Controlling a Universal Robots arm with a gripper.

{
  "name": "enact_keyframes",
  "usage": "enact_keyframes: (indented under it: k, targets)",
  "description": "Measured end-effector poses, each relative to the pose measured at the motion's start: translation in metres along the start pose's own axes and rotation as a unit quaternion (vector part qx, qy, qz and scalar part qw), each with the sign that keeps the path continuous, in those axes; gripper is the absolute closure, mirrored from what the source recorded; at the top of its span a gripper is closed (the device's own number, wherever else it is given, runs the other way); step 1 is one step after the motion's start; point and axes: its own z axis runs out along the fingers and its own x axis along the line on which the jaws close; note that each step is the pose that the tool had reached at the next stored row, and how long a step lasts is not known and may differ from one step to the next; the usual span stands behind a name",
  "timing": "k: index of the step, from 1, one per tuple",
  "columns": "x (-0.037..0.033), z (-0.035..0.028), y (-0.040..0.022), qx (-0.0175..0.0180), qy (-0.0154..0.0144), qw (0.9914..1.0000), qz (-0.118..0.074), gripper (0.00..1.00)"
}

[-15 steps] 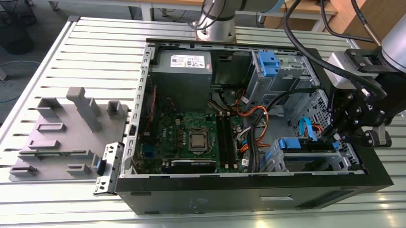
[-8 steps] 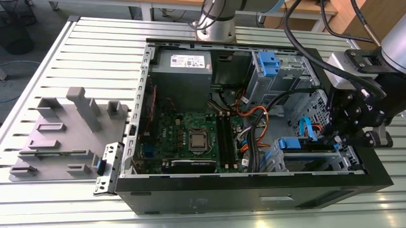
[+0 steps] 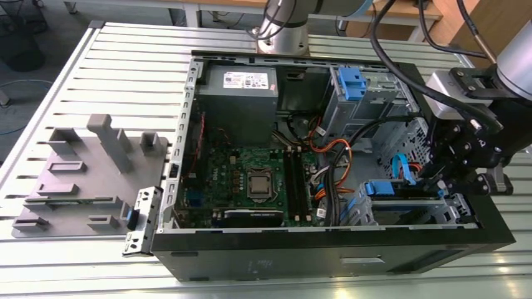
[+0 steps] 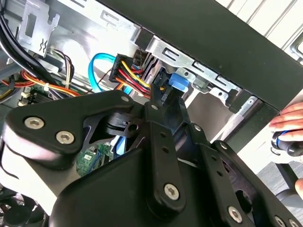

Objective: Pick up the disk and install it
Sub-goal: 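Insert the second disk wire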

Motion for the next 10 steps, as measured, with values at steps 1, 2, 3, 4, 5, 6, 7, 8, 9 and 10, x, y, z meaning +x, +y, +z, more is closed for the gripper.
enact_keyframes:
  k: [1,2,3,4,5,6,7,8,9,10]
  targets:
    - [0.0,0.0002,0.0,0.0,0.0002,1.0,0.0,0.7]
    - [0.0,0.0003,0.0,0.0,0.0002,1.0,0.0,0.7]
    - [0.0,0.0006,0.0,0.0,0.0001,1.0,0.0,0.7]
    - [0.0,0.0006,0.0,0.0,0.0001,1.0,0.0,0.7]
    - [0.0,0.0007,0.0,0.0,0.0001,1.0,0.0,0.7]
    - [0.0,0.0008,-0.0001,0.0,0.0,1.0,0.0,0.7]
    - [0.0,0.0009,-0.0007,-0.0002,-0.0001,1.0,0.0,0.7]
    - [0.0,0.0009,-0.0014,-0.0006,0.0,1.0,0.0,0.7]
    - [-0.0001,0.0009,-0.0021,-0.001,0.0,1.0,0.0,0.7]
    - [-0.0001,0.0009,-0.0024,-0.0013,0.0,1.0,0.0,0.7]
